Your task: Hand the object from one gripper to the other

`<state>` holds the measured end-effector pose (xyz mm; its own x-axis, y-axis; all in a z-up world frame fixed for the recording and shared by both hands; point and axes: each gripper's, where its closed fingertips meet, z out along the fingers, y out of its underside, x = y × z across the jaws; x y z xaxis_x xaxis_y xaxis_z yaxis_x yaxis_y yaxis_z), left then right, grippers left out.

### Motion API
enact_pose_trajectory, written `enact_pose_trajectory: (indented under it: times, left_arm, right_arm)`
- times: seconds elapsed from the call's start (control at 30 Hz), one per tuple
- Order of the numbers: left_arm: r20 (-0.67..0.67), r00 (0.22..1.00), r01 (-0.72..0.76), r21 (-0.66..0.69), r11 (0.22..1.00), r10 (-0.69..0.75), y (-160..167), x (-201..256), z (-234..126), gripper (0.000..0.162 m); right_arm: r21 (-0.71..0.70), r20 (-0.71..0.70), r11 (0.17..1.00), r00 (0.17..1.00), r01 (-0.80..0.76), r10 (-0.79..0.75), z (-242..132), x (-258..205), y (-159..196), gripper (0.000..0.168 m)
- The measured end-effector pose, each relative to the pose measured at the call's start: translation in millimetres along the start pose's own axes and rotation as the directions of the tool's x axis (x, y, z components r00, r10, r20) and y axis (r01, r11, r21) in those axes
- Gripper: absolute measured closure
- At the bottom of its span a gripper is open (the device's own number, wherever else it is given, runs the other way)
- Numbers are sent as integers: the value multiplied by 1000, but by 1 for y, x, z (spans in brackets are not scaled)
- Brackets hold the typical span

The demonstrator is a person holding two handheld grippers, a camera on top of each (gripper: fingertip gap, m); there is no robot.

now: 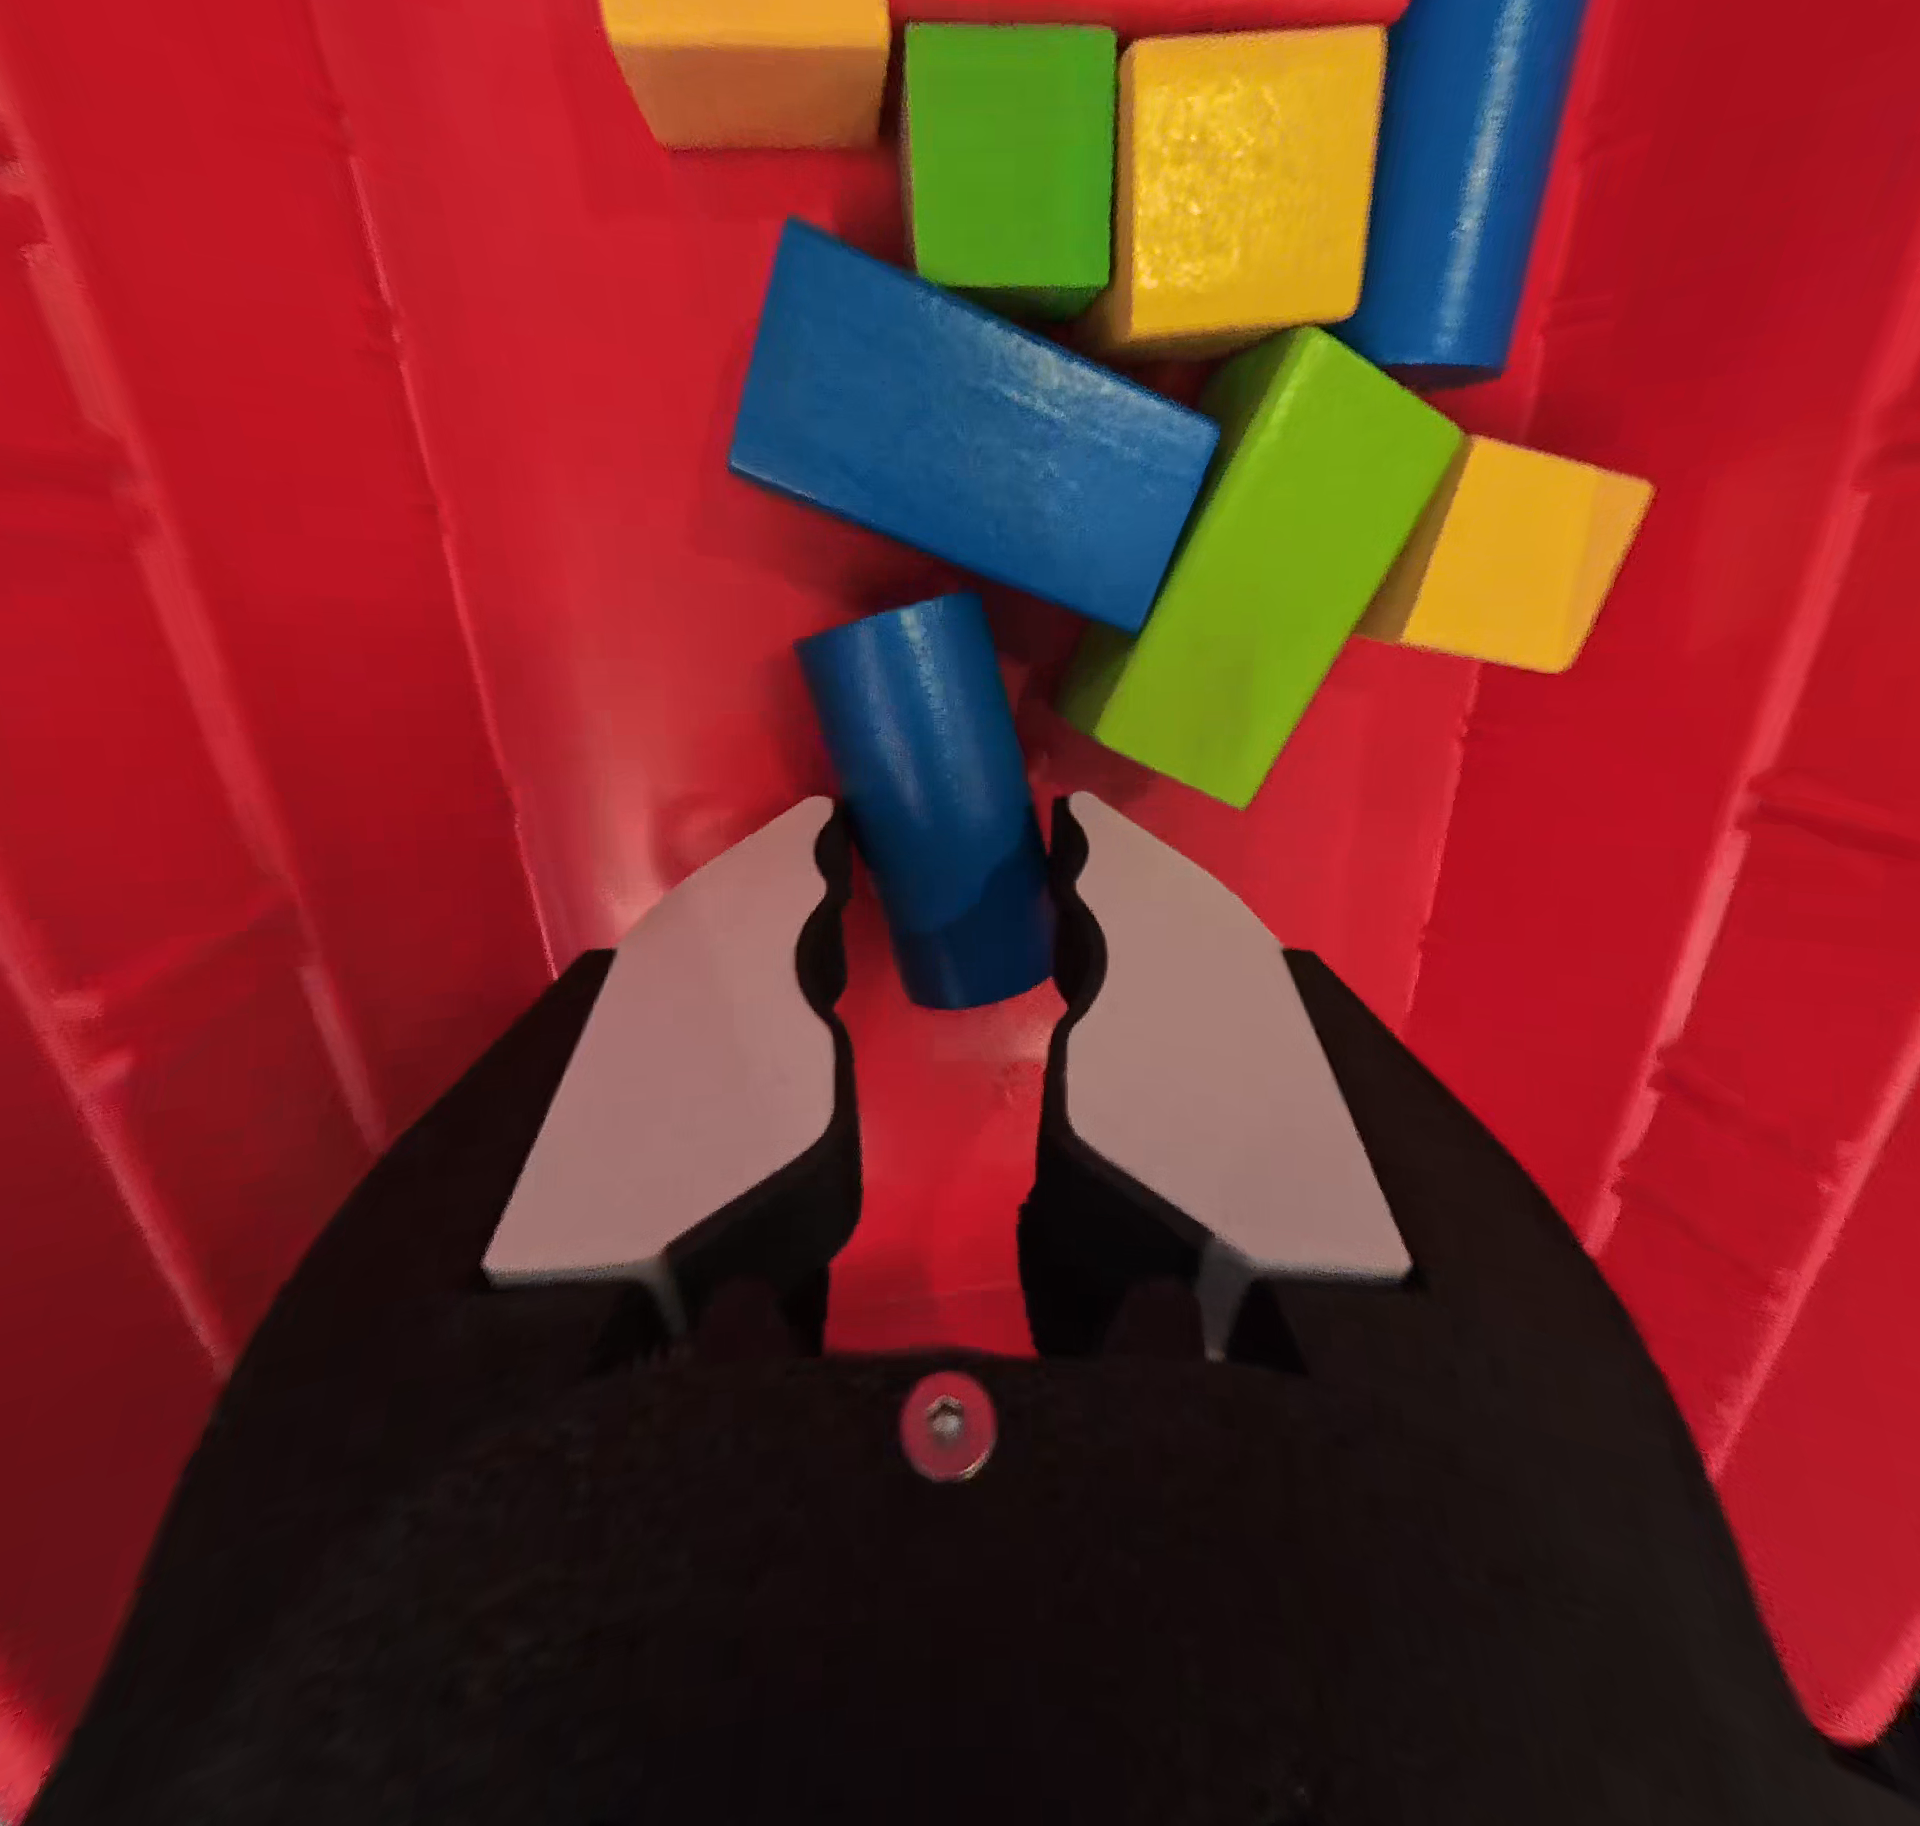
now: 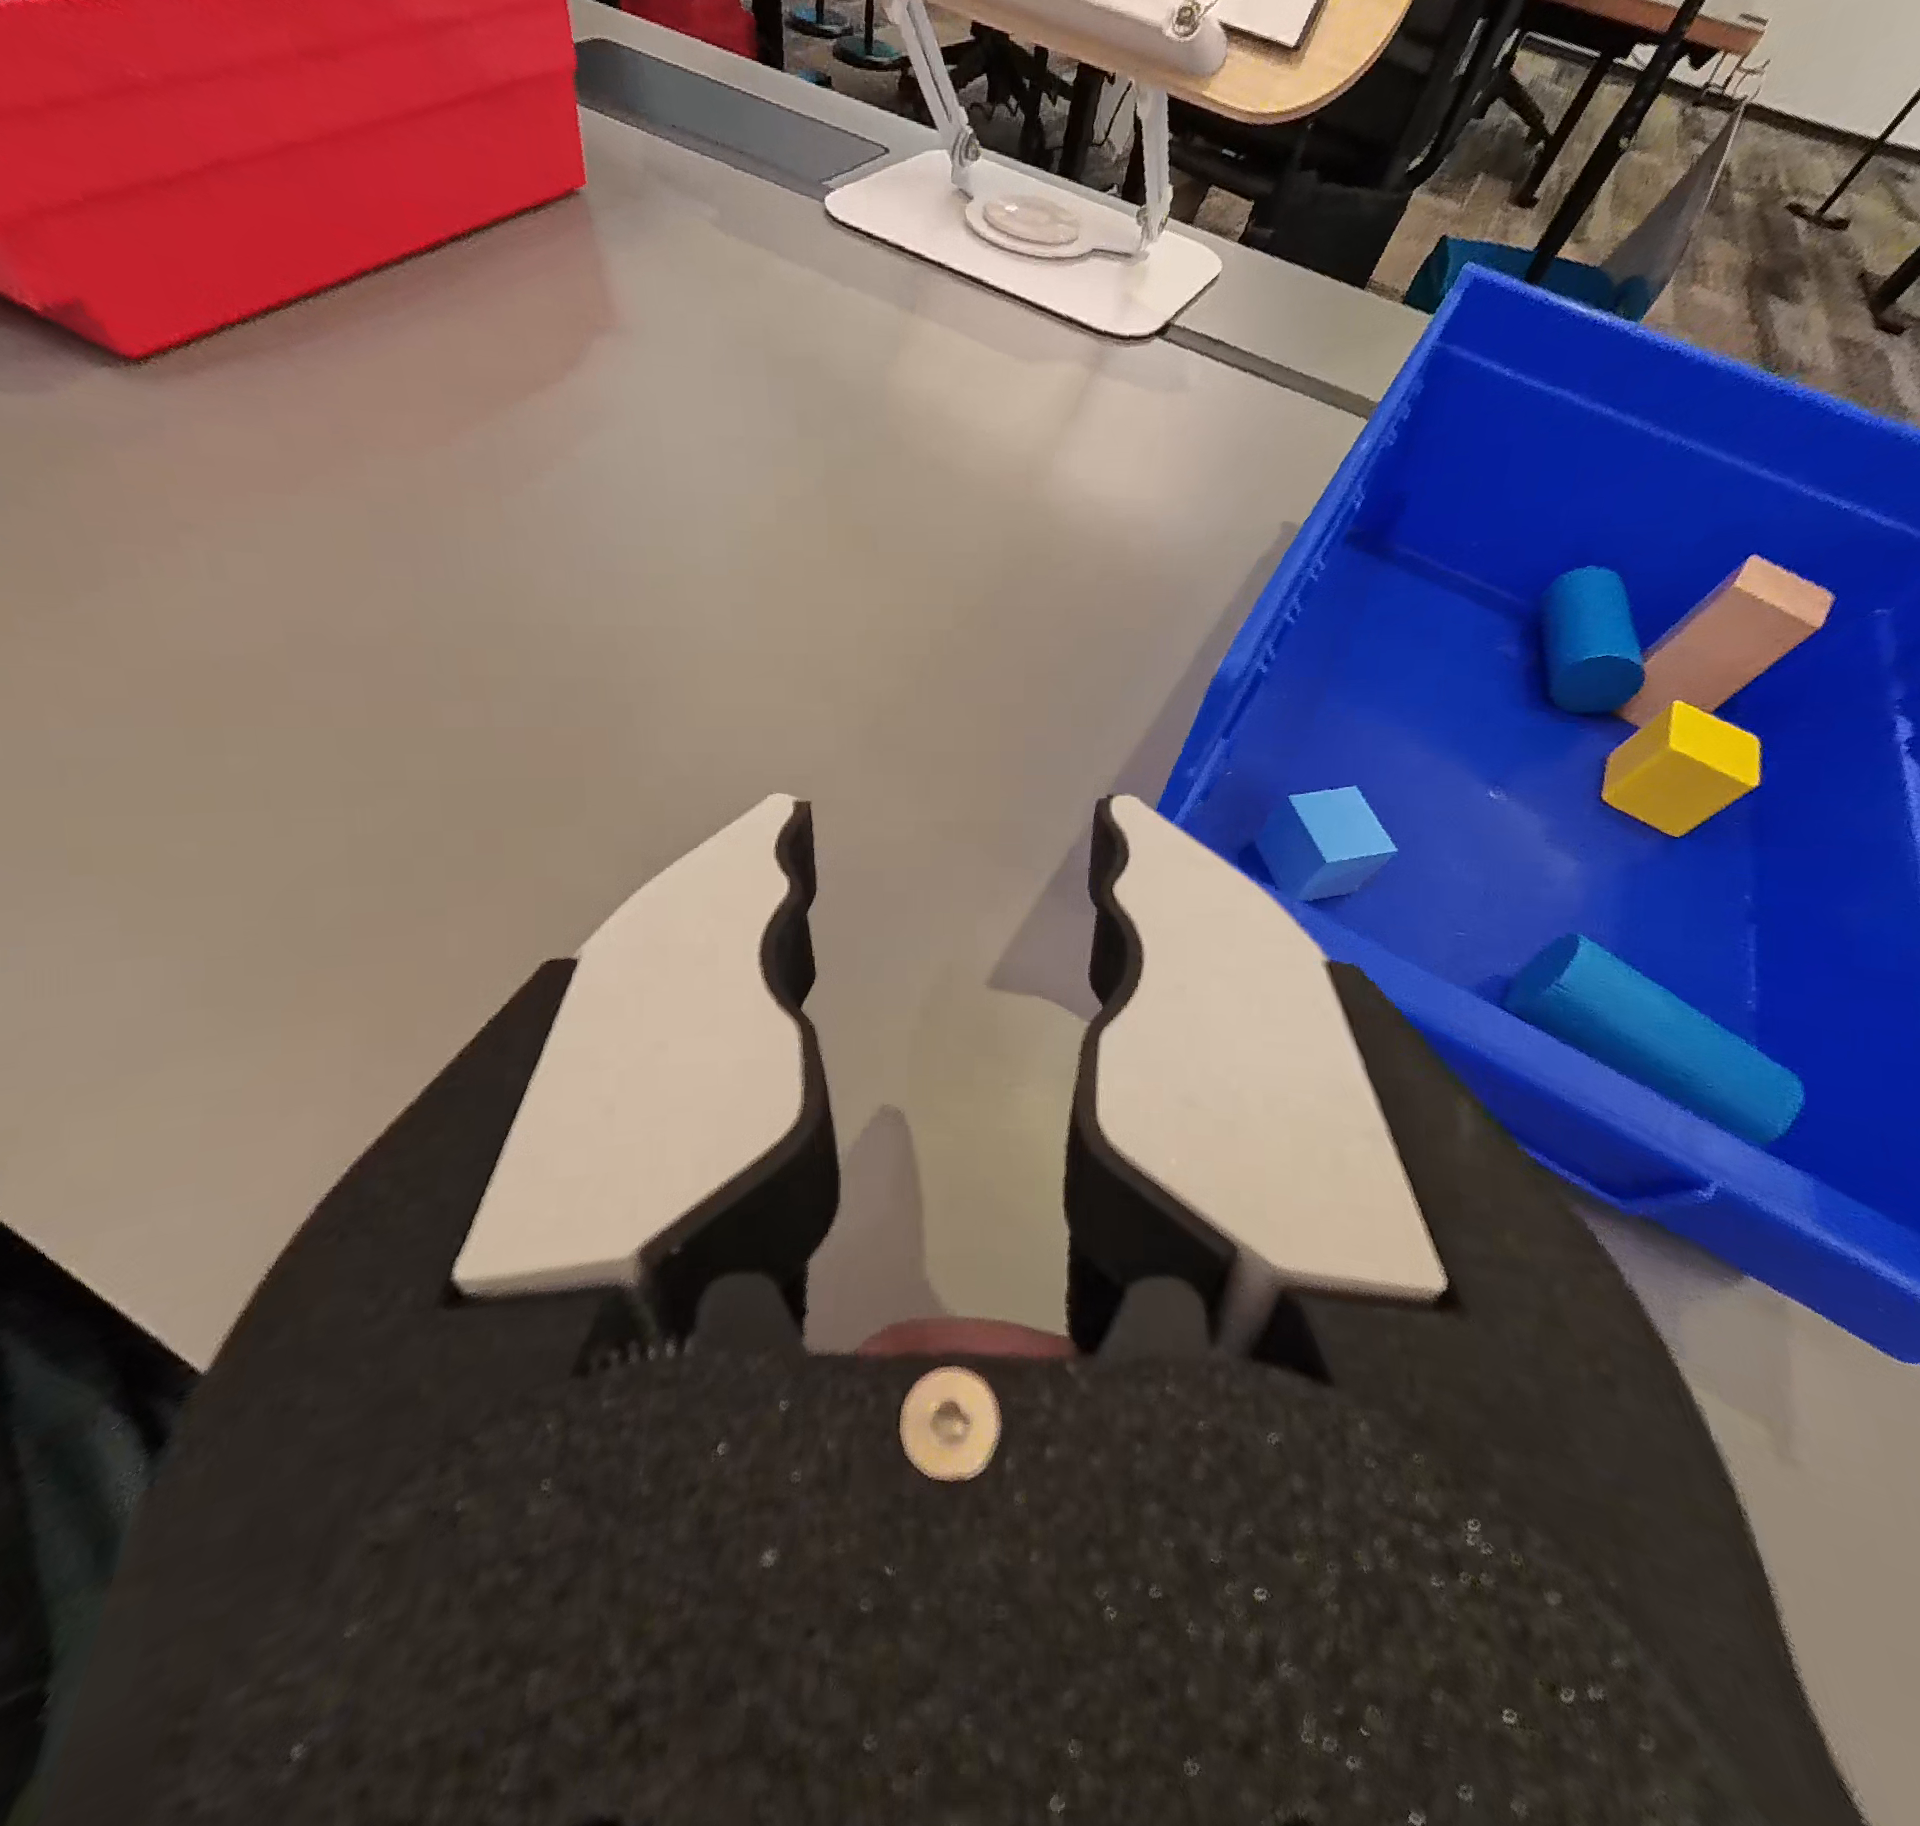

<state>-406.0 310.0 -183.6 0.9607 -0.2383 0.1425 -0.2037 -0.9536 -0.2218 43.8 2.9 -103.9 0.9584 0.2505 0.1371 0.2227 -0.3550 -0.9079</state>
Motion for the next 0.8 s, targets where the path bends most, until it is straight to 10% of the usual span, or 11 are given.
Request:
enact_pose_trajectory:
  times: [0.23,0.47,0.6,0.8]
  left_arm:
    - [-336,916,-65,413,909,218,22,43,-82,127]
    - [-573,531,-71,705,706,625,99,145,-162,127]
    - [-584,332,-21,781,625,741,120,207,-197,127]
    - [-462,236,-109,861,496,855,135,292,-215,127]
  right_arm:
    - [20,55,998,997,-62,61,3,-4,3,118]
    - [59,360,979,919,-195,161,25,-45,-23,118]
    - [86,740,913,639,-400,210,24,-103,-88,122]
    - [-39,922,844,306,-534,236,43,-156,-169,107]
